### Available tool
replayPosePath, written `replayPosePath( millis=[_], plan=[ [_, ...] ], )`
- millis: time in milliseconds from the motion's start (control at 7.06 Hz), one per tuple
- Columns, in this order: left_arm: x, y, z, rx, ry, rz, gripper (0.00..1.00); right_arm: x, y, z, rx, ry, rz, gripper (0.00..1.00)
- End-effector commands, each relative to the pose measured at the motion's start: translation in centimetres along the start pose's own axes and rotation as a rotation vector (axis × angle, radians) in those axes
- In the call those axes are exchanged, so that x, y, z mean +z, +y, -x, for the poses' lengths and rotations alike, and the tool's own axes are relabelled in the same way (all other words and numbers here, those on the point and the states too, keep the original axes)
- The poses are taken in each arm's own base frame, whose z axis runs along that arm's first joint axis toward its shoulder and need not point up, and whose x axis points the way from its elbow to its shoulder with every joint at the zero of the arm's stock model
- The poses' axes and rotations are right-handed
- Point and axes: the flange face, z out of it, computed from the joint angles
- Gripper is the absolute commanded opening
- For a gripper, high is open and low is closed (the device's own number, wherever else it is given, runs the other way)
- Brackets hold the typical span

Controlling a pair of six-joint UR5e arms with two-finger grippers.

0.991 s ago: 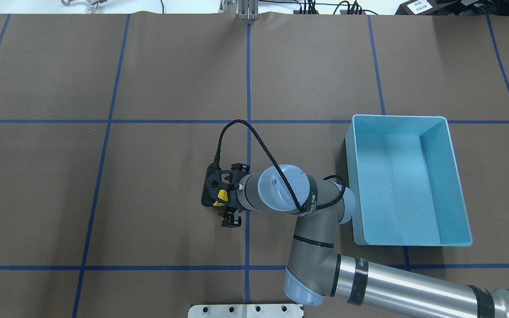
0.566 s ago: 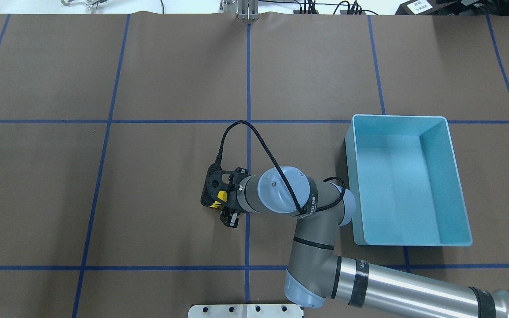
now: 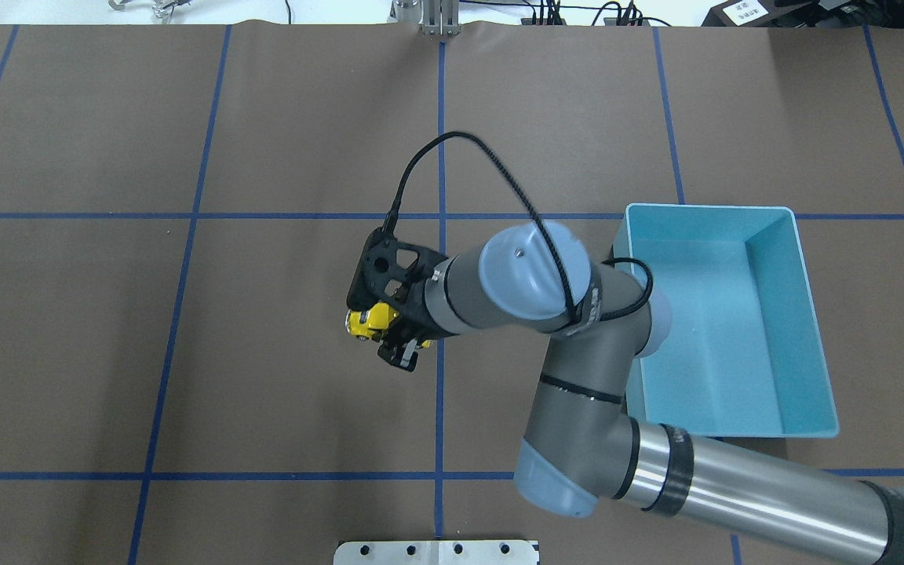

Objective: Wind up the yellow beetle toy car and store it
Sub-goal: 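Lift the yellow car with the right gripper and carry it over the blue bin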

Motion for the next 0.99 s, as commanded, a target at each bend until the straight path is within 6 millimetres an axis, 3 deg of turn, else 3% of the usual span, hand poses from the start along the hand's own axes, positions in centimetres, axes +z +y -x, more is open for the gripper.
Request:
replayPosePath(
  millis=[0,283,425,566,708,849],
  plan=[
    [0.0,0.0,-0.1,0.0,0.002,-0.001,1.0,-10.4,0.7,-6.8,0.054,-0.004,0.013,0.0],
    [-0.1,0.0,-0.1,0.004,0.001,-0.003,1.0,-19.6,7.1,-13.9,0.021,-0.053,0.06,0.0],
    [-0.1,-0.1,-0.2,0.006,0.001,-0.004,1.0,-23.6,11.9,-15.2,-0.01,-0.051,0.081,0.0],
    [-0.1,-0.1,-0.2,0.006,0.001,-0.004,1.0,-24.9,18.1,-15.8,-0.054,-0.042,0.131,0.0],
    [-0.1,-0.1,-0.2,0.006,0.001,-0.004,1.0,-24.8,24.3,-16.0,-0.125,-0.07,0.192,0.0],
    [-0.1,-0.1,-0.2,0.004,0.001,-0.004,1.0,-24.2,27.7,-15.9,-0.165,-0.057,0.162,0.0]
  ],
)
